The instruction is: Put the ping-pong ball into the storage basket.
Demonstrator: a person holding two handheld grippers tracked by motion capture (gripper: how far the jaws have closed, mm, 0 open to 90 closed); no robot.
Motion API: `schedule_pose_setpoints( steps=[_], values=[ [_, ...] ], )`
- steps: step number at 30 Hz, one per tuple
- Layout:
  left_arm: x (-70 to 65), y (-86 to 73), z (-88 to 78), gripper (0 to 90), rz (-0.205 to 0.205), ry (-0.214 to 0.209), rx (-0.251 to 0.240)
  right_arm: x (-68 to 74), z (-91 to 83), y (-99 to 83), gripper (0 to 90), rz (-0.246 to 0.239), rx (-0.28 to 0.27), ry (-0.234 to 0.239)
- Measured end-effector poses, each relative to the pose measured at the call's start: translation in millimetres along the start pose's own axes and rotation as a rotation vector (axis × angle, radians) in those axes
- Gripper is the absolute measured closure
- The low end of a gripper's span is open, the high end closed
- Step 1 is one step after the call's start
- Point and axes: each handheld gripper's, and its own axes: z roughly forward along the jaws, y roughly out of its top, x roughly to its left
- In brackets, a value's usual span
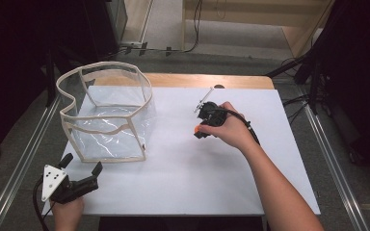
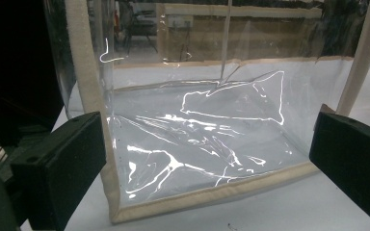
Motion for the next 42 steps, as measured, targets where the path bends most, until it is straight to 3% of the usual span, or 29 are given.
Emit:
schedule_pose_setpoints(
  steps=[42],
  values=[
    [-0.1, 0.1, 0.2, 0.0, 0.002, -0.001, 0.003, 28.4, -0.1, 34.2, 47.8, -0.09, -0.007, 0.03]
  ],
)
